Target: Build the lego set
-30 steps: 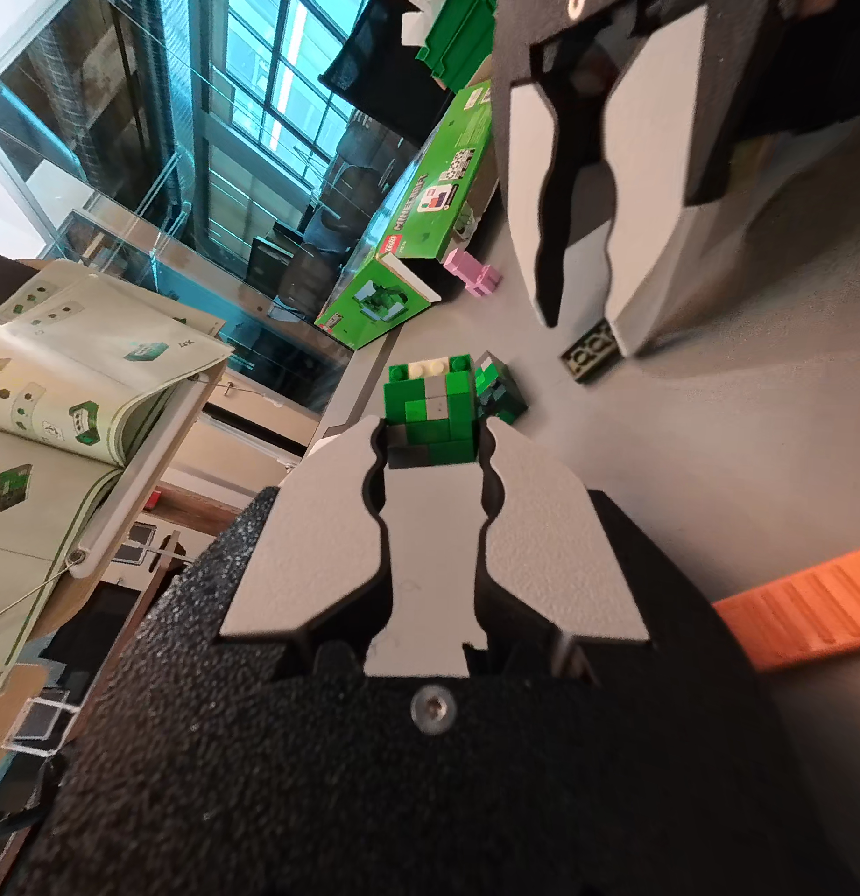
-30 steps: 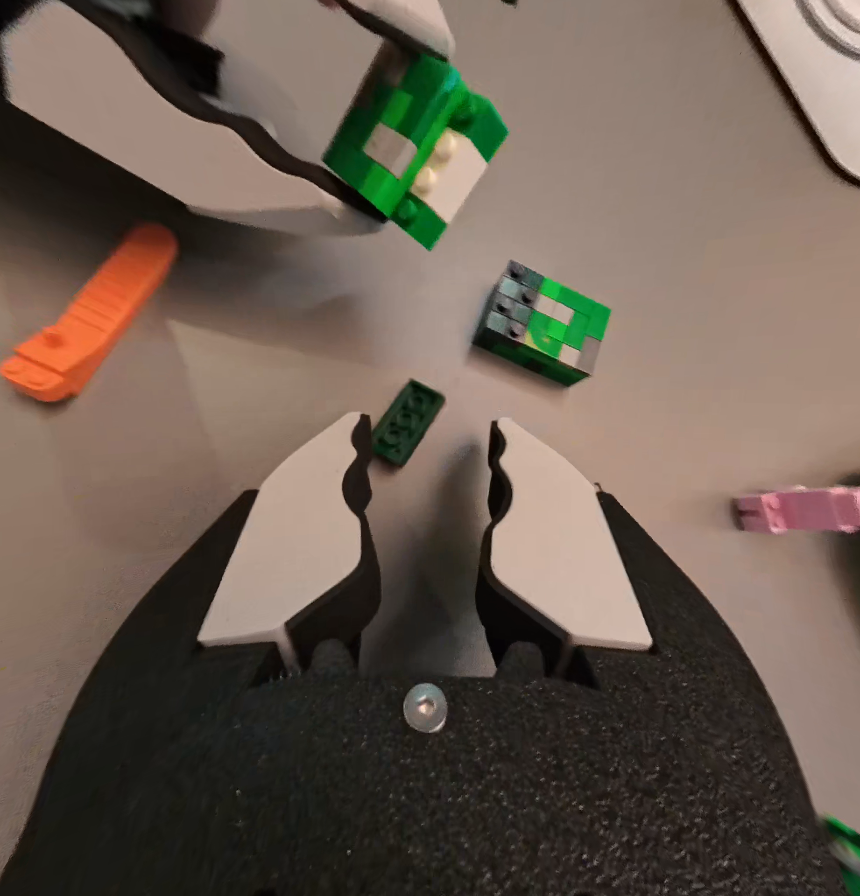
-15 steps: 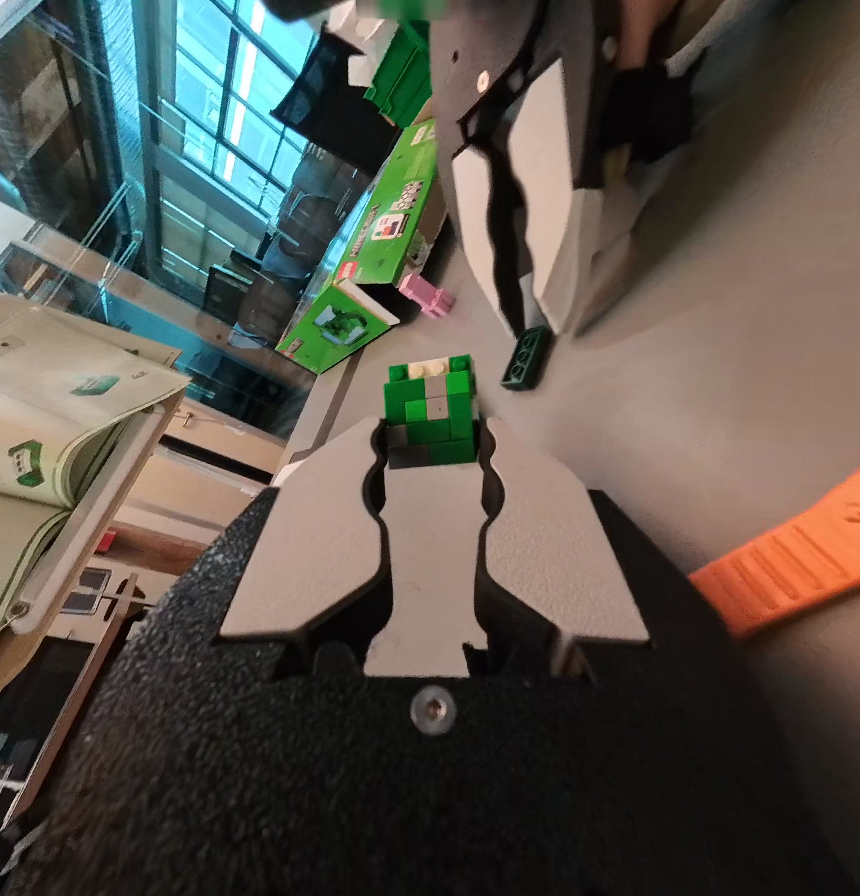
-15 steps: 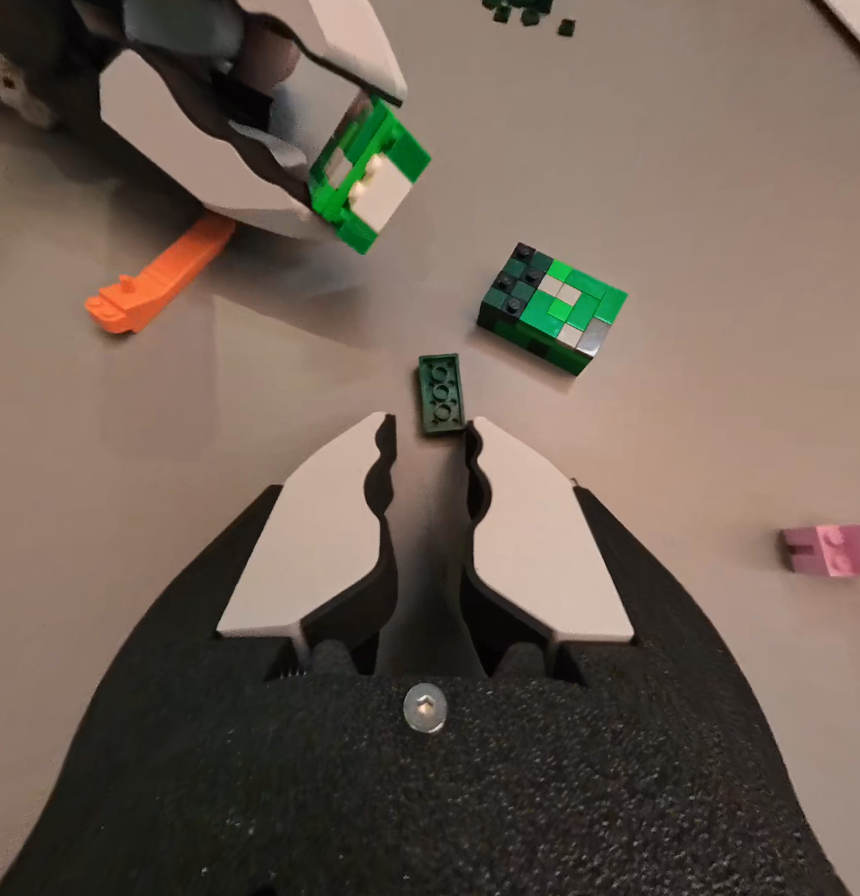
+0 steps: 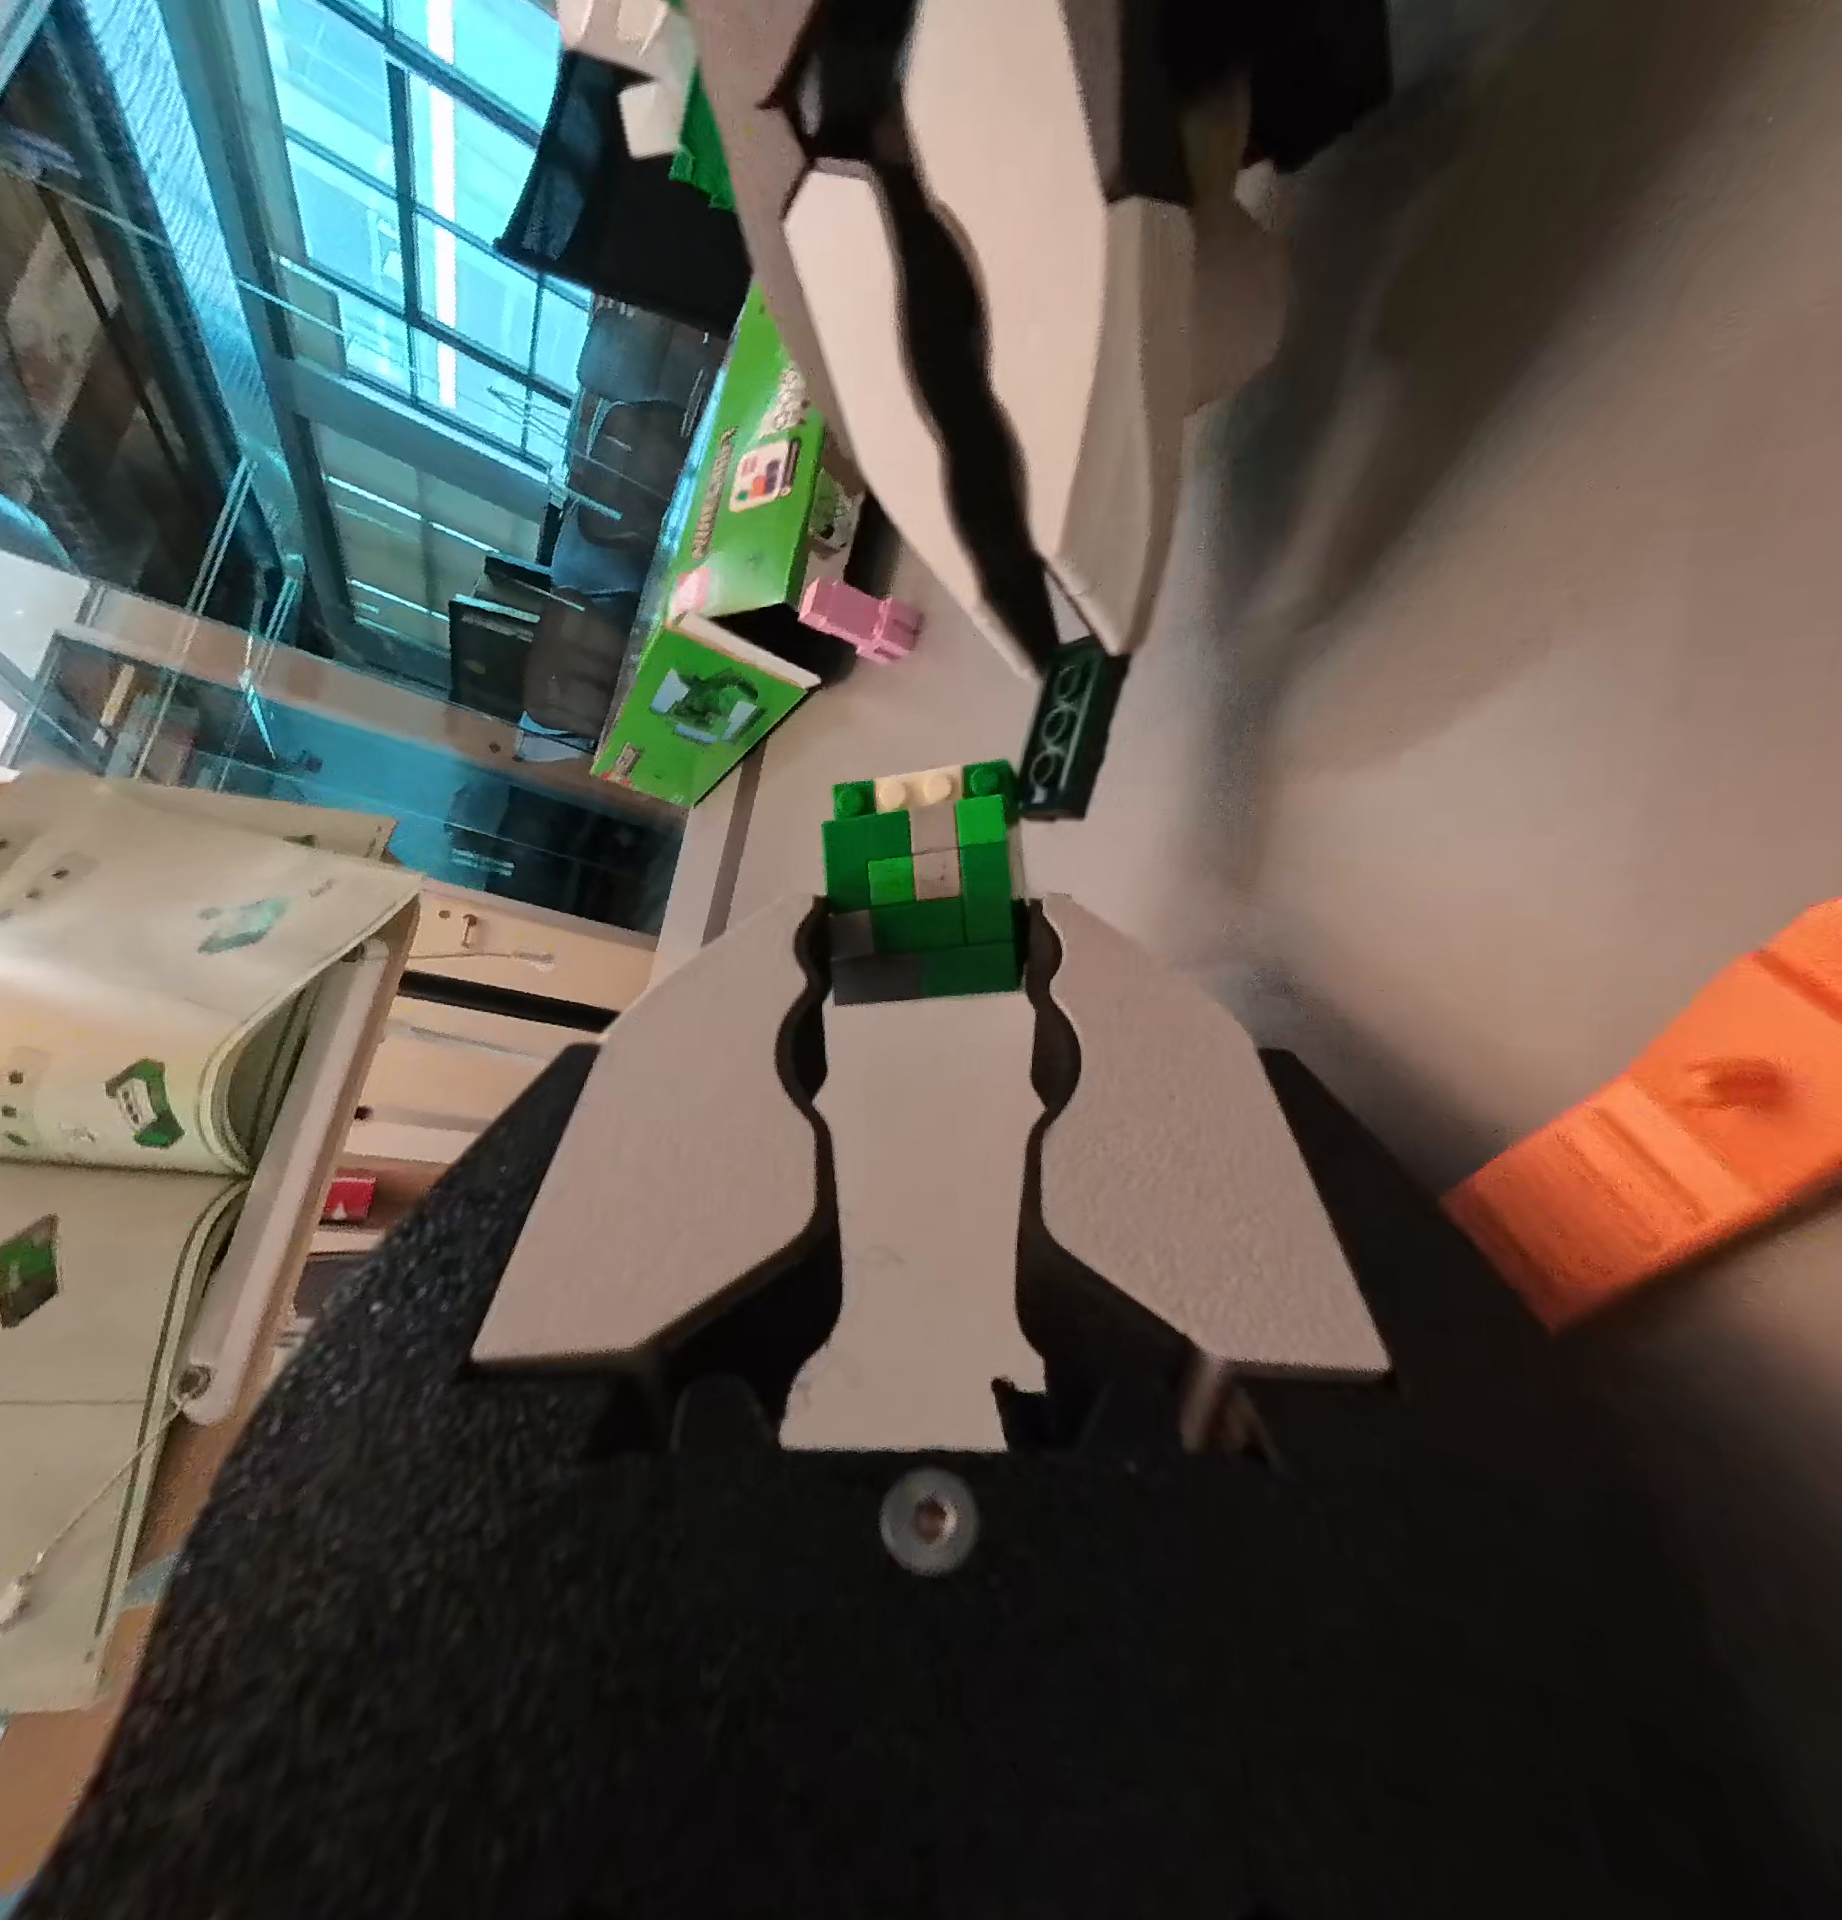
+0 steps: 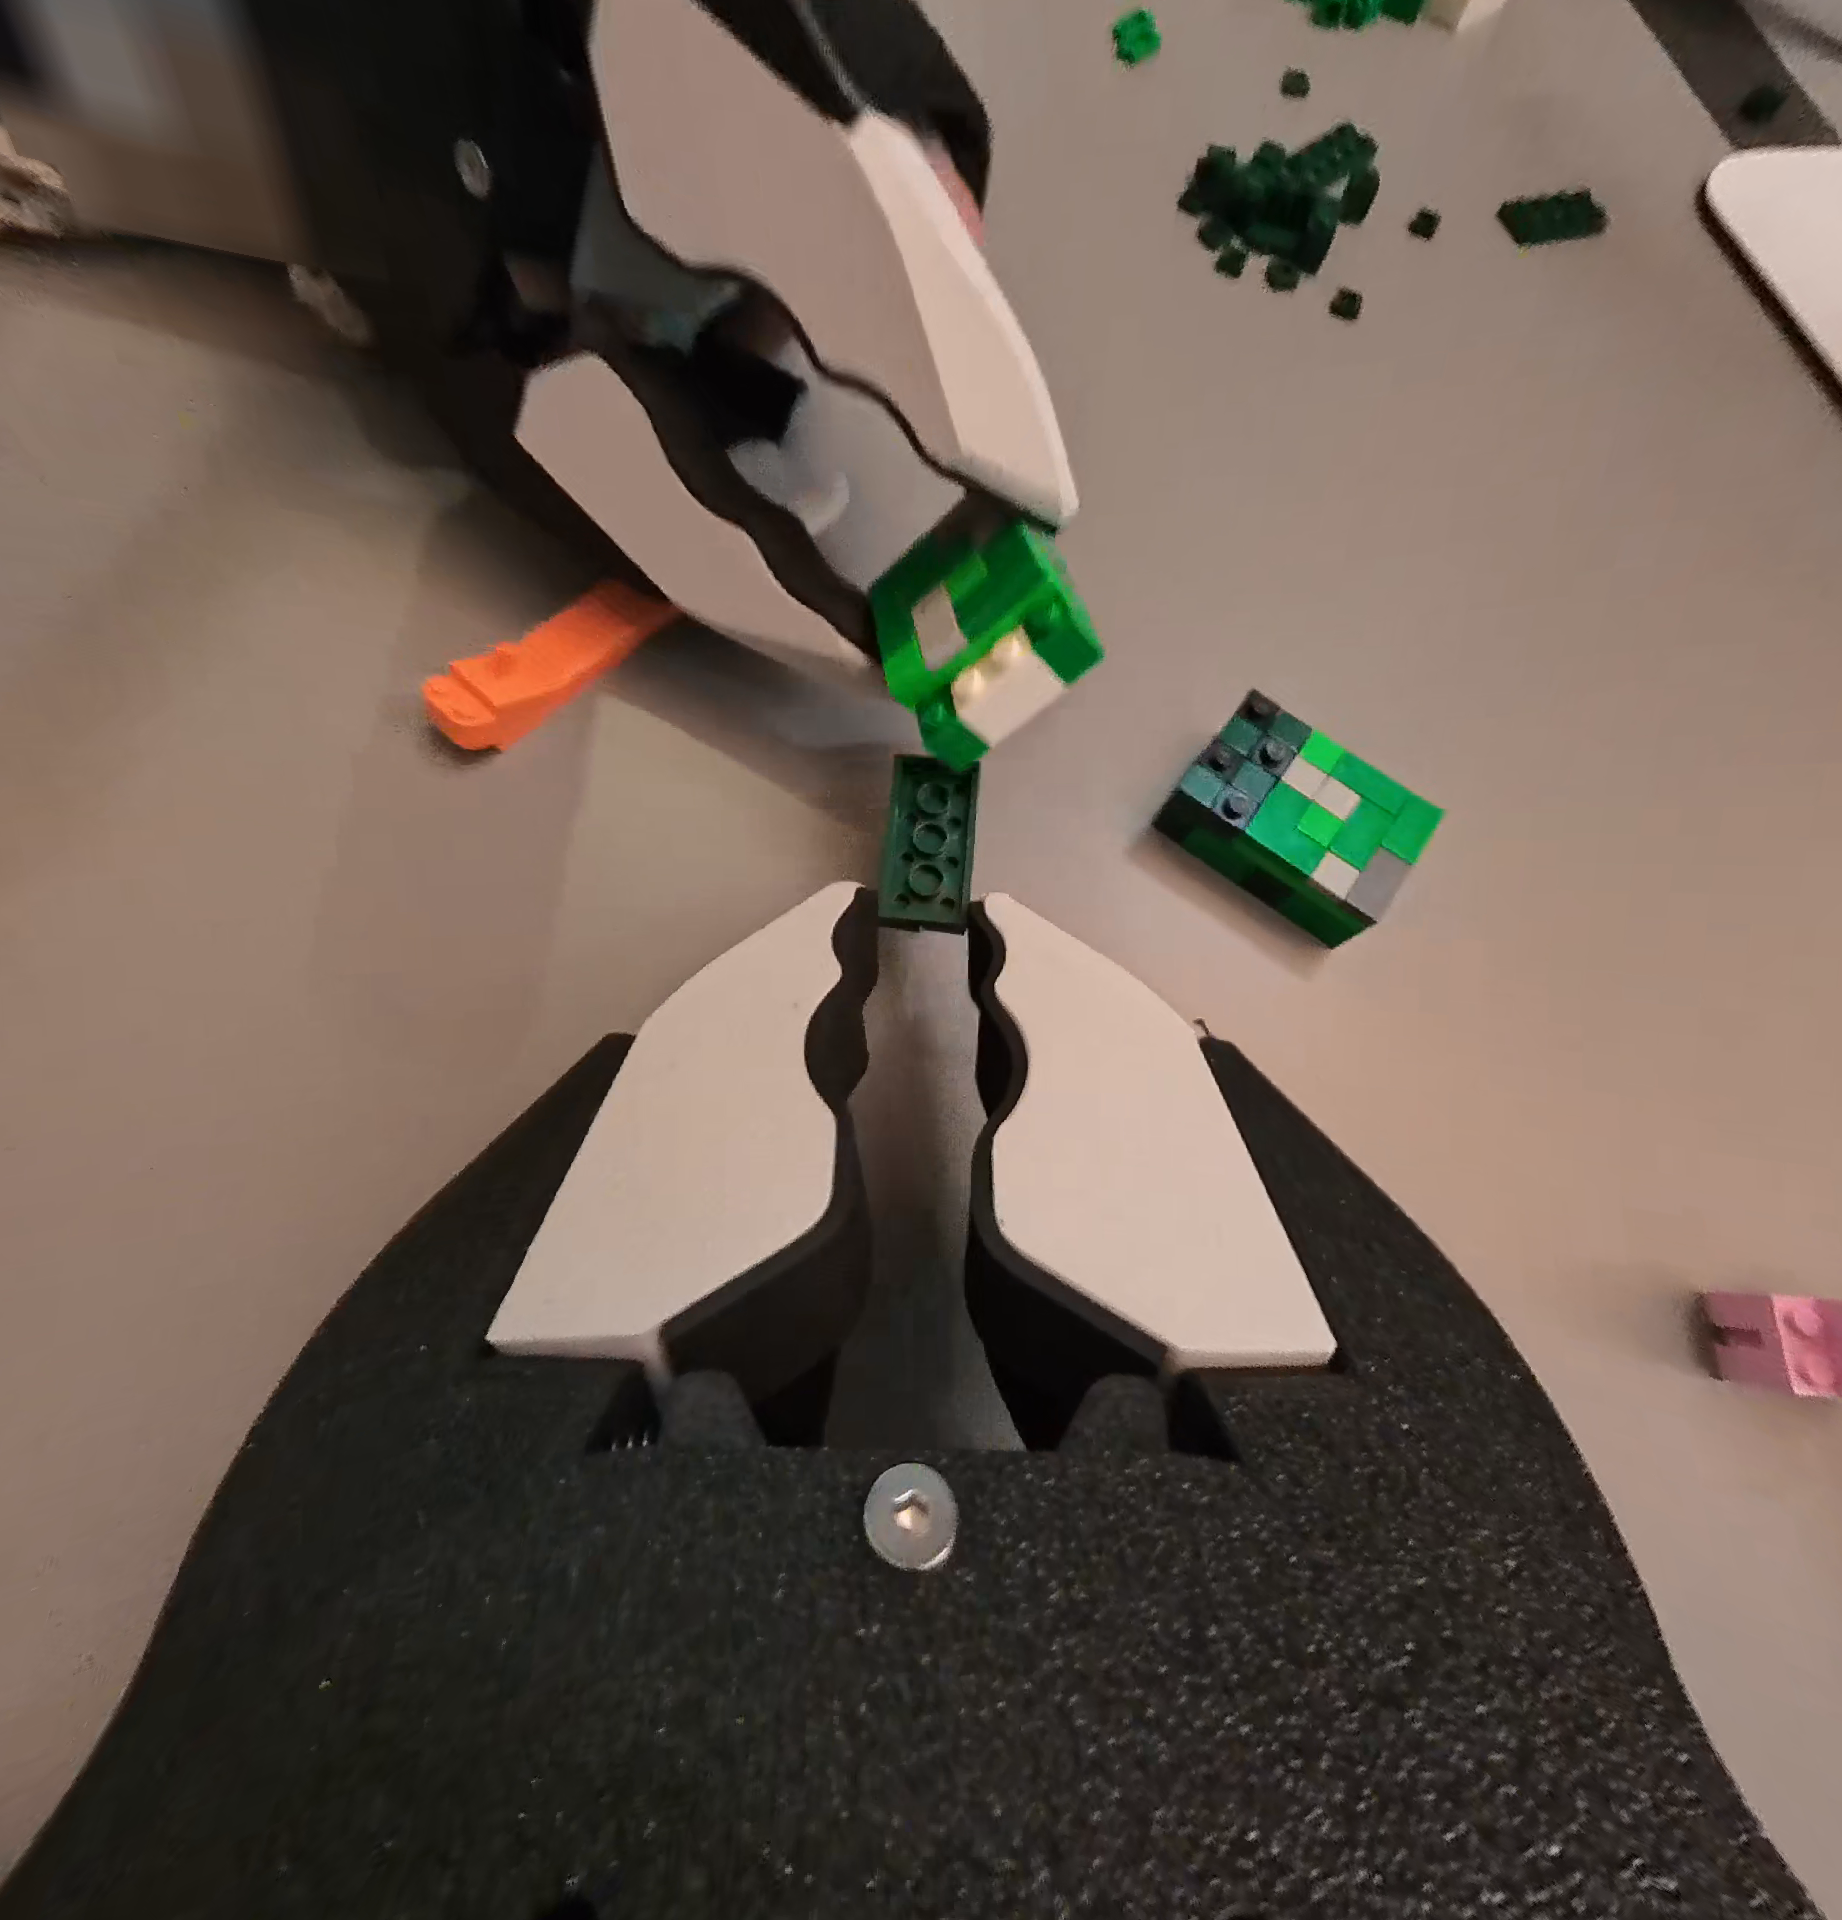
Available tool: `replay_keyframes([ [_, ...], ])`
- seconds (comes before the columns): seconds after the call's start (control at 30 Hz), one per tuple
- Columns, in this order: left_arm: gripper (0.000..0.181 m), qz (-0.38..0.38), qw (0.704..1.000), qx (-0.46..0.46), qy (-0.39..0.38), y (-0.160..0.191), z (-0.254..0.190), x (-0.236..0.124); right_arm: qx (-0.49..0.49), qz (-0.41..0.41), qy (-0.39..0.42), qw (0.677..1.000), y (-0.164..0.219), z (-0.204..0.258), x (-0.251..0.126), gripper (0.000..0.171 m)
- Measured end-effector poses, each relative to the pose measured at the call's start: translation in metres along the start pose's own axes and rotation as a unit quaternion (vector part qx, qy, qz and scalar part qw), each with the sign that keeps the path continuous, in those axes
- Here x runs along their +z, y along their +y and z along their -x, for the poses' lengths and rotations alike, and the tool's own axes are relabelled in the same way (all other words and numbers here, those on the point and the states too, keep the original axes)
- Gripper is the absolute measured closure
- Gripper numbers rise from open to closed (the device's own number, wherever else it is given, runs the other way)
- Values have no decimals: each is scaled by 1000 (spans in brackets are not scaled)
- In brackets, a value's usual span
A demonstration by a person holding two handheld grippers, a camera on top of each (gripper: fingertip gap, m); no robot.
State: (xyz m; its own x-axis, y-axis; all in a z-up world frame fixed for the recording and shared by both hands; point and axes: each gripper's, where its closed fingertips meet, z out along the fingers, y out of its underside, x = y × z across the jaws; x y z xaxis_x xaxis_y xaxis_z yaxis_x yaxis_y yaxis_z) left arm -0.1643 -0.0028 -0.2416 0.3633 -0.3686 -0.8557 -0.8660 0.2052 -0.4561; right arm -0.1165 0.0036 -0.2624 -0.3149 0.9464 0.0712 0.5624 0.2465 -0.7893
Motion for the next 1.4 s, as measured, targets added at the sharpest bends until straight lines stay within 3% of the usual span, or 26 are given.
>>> replay_keyframes([
  [0.33,145,-15,1000,15,23,-19,-13,8,15,-52,-16,998,-24,11,-4,155],
  [0.5,145,10,999,-28,-12,-7,2,15,-10,93,12,996,12,6,-30,156],
  [0.6,145,20,997,-63,-28,3,11,17,33,153,8,988,17,10,-44,156],
  [0.73,145,29,995,-83,-37,12,16,17,64,204,14,977,19,9,-27,156],
  [0.87,145,32,995,-90,-39,15,17,15,62,174,17,983,15,7,-3,154],
  [1.0,145,35,994,-91,-39,20,18,16,88,123,14,988,18,0,-21,143],
  [1.1,145,36,994,-97,-34,21,17,16,127,84,-36,988,27,8,-29,143],
  [1.3,145,25,992,-116,-29,20,18,13,106,81,-85,987,35,22,-16,147],
  [1.4,145,18,990,-134,-29,18,19,11,102,69,-161,979,26,48,-15,149],
])
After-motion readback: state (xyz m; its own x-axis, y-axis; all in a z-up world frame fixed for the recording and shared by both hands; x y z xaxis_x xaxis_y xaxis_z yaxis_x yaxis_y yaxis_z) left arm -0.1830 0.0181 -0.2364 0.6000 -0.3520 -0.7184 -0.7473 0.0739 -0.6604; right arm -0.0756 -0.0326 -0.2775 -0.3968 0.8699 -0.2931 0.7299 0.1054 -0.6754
